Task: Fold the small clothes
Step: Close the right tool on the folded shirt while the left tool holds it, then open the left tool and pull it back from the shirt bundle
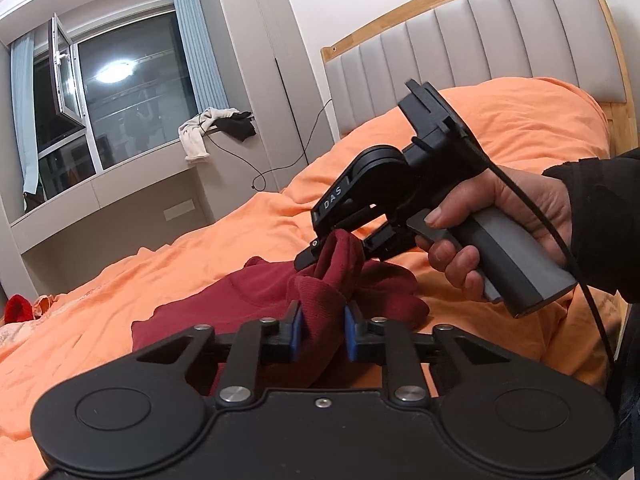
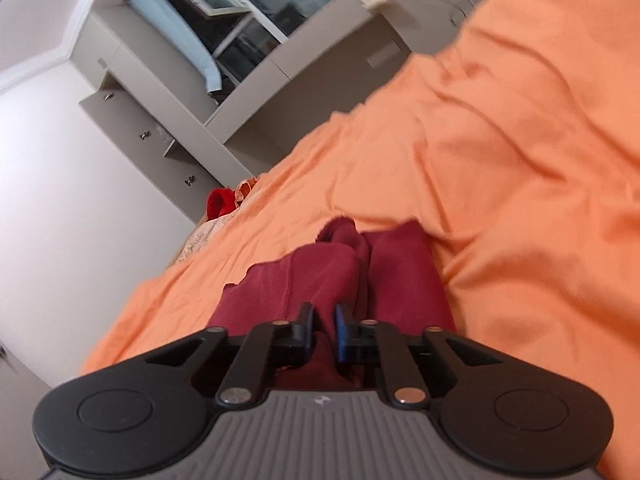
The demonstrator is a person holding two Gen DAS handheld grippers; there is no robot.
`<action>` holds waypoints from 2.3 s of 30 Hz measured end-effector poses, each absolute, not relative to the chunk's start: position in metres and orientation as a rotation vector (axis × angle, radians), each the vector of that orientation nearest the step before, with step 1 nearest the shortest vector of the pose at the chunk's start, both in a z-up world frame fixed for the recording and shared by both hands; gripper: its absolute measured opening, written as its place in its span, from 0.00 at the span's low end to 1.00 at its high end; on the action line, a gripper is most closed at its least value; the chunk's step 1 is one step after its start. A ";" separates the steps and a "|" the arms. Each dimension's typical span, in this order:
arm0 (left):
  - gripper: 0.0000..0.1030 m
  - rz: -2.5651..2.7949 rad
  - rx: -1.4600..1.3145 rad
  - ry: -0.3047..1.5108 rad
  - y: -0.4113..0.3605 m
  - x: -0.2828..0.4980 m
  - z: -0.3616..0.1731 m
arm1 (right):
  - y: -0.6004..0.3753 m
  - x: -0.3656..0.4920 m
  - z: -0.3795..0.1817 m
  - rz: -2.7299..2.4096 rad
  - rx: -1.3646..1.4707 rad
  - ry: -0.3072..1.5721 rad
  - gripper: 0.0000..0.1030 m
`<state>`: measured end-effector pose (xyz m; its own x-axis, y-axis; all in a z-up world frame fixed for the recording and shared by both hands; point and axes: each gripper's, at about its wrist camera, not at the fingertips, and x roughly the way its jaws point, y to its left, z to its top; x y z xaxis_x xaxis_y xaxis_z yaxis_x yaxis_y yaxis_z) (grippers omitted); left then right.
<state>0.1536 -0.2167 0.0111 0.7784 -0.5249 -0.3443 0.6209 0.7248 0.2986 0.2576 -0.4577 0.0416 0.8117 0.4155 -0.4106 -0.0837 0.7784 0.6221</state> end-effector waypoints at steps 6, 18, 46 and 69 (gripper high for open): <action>0.17 -0.650 0.390 0.220 -0.223 0.154 0.015 | -0.469 0.234 0.067 0.250 0.548 0.410 0.08; 0.18 -0.699 0.384 0.295 -0.258 0.167 -0.008 | -0.485 0.233 0.049 0.138 0.511 0.510 0.15; 0.62 -0.797 0.246 0.343 -0.244 0.179 -0.009 | -0.472 0.232 0.038 0.045 0.240 0.651 1.00; 0.99 -0.433 0.135 0.352 -0.175 0.224 0.044 | -0.466 0.226 0.032 0.025 0.208 0.609 1.00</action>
<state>0.2244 -0.1745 0.0444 0.8487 -0.3862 -0.3614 0.4322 0.9002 0.0532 0.2262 -0.4664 0.0323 0.8206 0.0848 -0.5652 0.0374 0.9789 0.2011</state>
